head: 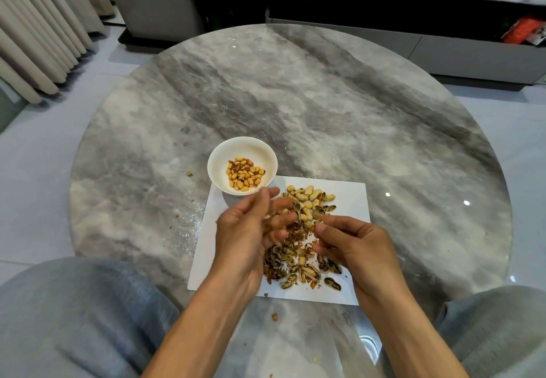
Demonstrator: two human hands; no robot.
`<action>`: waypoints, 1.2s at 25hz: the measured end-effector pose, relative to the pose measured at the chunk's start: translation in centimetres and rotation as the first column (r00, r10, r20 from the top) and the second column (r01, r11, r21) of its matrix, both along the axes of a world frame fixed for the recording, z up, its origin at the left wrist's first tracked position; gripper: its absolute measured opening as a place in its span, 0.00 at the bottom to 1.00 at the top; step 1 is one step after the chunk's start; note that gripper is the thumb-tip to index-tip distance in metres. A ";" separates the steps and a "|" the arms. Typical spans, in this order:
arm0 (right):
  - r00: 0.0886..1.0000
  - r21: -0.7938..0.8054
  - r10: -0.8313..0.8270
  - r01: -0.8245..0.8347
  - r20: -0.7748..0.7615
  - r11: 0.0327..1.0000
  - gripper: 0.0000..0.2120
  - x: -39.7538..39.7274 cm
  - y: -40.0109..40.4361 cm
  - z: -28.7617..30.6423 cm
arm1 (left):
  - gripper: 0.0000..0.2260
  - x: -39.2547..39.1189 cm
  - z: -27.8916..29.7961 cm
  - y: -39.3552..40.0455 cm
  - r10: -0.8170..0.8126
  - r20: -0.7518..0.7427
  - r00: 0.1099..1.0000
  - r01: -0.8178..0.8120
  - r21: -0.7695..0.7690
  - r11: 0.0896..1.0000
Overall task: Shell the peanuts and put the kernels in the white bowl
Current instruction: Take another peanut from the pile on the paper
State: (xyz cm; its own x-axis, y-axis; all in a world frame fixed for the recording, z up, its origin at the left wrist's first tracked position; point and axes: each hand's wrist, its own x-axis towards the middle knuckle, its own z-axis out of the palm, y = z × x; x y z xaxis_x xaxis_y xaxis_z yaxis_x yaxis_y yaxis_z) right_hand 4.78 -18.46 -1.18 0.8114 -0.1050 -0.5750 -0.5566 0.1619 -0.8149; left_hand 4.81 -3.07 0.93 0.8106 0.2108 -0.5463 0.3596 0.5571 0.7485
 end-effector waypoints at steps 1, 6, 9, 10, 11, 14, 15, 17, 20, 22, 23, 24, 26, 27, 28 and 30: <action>1.000 0.002 -0.002 0.002 -0.005 1.000 0.05 0.0 0.0 -0.1 | 0.11 0.8 0.3 0.6 -0.003 0.035 0.999 -0.001 0.101 0.995; 1.000 0.021 0.023 -0.023 -0.021 1.000 0.07 0.0 0.1 -0.1 | 0.10 3.4 0.9 3.3 -0.270 0.004 0.963 0.132 0.865 0.484; 0.999 0.045 0.041 -0.040 -0.026 0.998 0.08 0.0 0.0 -0.1 | 0.13 1.0 -0.2 2.3 -0.431 -0.035 0.901 0.159 0.954 0.254; 0.999 0.046 0.051 -0.050 -0.018 0.998 0.08 0.0 0.0 0.0 | 0.12 0.1 -0.5 1.7 -0.472 -0.041 0.880 0.171 0.956 0.237; 0.998 0.045 0.062 -0.062 -0.007 0.997 0.09 -0.1 0.0 0.0 | 0.11 -0.8 -0.6 1.1 -0.506 -0.057 0.860 0.197 0.954 0.227; 0.997 0.081 0.070 -0.073 0.032 0.994 0.10 -0.3 0.1 0.2 | 0.09 -2.0 -0.2 0.1 -0.561 -0.038 0.827 0.295 0.879 0.376; 0.997 0.113 0.065 -0.070 0.050 0.991 0.11 -0.4 0.1 0.3 | 0.11 -2.2 0.0 0.0 -0.568 -0.006 0.823 0.312 0.841 0.442; 0.994 0.206 0.055 -0.073 0.092 0.976 0.13 -0.6 0.2 0.9 | 0.14 -2.4 0.0 -0.1 -0.572 0.040 0.819 0.323 0.792 0.518; 0.992 0.325 0.034 -0.072 0.123 0.943 0.15 -0.9 0.8 1.7 | 0.10 -2.4 -1.0 -0.7 -0.512 0.091 0.854 0.293 0.730 0.618; 0.990 0.331 0.022 -0.067 0.137 0.941 0.15 -1.1 1.1 1.6 | 0.08 -2.5 -1.4 -1.3 -0.464 0.131 0.876 0.248 0.703 0.667; 0.989 0.312 0.022 -0.068 0.148 0.948 0.15 -1.2 1.1 1.5 | 0.08 -2.5 -1.4 -1.5 -0.451 0.146 0.881 0.235 0.691 0.684; 0.987 0.288 0.026 -0.072 0.160 0.955 0.15 -1.3 1.2 1.4 | 0.09 -2.5 -1.4 -1.6 -0.443 0.160 0.882 0.230 0.674 0.702; 0.983 0.221 0.051 -0.090 0.176 0.971 0.14 -1.4 1.5 1.3 | 0.09 -2.4 -1.3 -1.7 -0.425 0.177 0.887 0.229 0.631 0.741; 0.981 0.164 0.063 -0.094 0.185 0.982 0.13 -1.4 1.5 1.2 | 0.09 -2.3 -1.3 -1.7 -0.407 0.184 0.895 0.221 0.609 0.762; 0.979 0.091 0.066 -0.085 0.192 0.992 0.13 -1.5 1.5 1.0 | 0.09 -2.3 -1.3 -1.6 -0.384 0.188 0.904 0.209 0.589 0.781; 0.980 -0.052 0.026 -0.016 0.196 0.999 0.10 -1.4 1.3 0.7 | 0.07 -2.2 -1.1 -1.5 -0.331 0.179 0.927 0.179 0.566 0.805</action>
State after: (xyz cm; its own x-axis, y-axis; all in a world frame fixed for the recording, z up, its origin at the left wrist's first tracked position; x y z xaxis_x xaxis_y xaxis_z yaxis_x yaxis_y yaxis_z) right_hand 3.35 -17.19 -0.44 0.9103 -0.1112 -0.3988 -0.3877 0.1086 -0.9154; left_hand 2.61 -4.57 -0.13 0.9696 0.1701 -0.1760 0.1851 -0.0389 0.9820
